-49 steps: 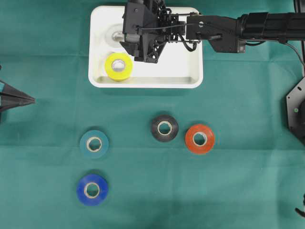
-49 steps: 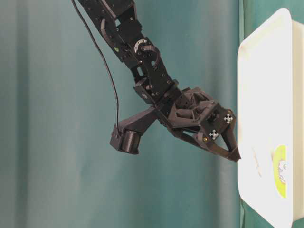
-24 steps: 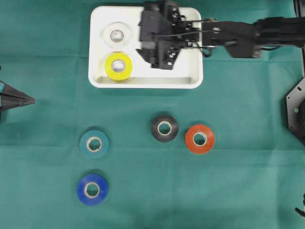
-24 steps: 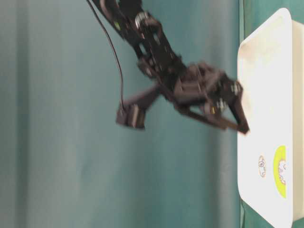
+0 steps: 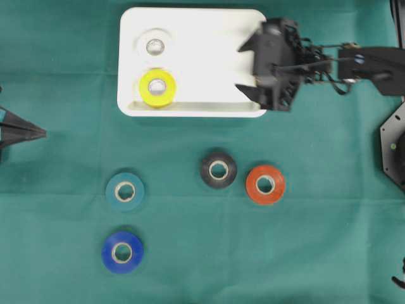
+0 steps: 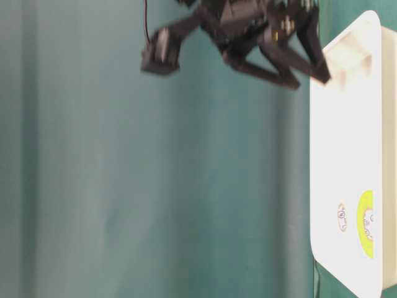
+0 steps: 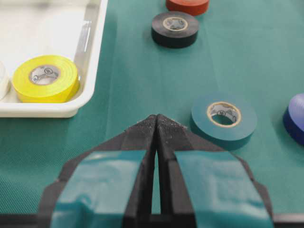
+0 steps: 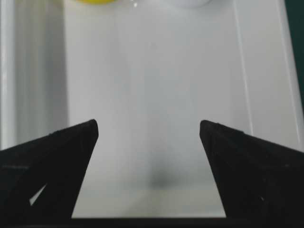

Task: Put the tape into the white case with the right arm.
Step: 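Open the right gripper and withdraw it to the right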

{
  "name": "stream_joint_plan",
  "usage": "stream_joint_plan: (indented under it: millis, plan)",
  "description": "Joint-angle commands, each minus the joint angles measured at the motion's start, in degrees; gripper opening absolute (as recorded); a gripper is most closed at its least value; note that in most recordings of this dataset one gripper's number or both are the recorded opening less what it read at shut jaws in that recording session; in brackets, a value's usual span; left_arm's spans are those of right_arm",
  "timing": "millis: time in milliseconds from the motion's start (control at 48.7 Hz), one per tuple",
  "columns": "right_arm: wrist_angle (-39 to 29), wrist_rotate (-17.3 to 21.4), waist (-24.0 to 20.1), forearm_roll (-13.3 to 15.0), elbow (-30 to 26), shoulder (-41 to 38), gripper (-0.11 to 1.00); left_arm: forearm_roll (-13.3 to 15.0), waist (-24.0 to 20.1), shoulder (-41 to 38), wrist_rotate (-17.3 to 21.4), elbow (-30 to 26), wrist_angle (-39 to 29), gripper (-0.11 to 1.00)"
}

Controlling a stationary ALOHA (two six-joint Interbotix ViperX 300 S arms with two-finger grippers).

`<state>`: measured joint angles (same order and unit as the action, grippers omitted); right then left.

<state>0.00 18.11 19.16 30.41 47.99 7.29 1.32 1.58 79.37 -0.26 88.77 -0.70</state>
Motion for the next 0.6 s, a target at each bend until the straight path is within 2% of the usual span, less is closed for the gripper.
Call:
stream_joint_plan:
  millis: [0, 288, 575]
  plan:
    - [1.32, 0.09, 0.0, -0.09, 2.11, 3.69, 0.76, 0.0, -0.18, -0.44, 0.0, -0.7, 0.26, 0.0]
    - [2.9, 0.26, -0.09, -0.35, 11.43, 13.01, 0.76, 0.09, -0.18, -0.35, 0.0, -0.7, 0.26, 0.0]
    - [4.48, 0.53, -0.09, -0.44, 18.19, 21.27, 0.76, 0.09, -0.18, -0.35, 0.0, -0.7, 0.26, 0.0]
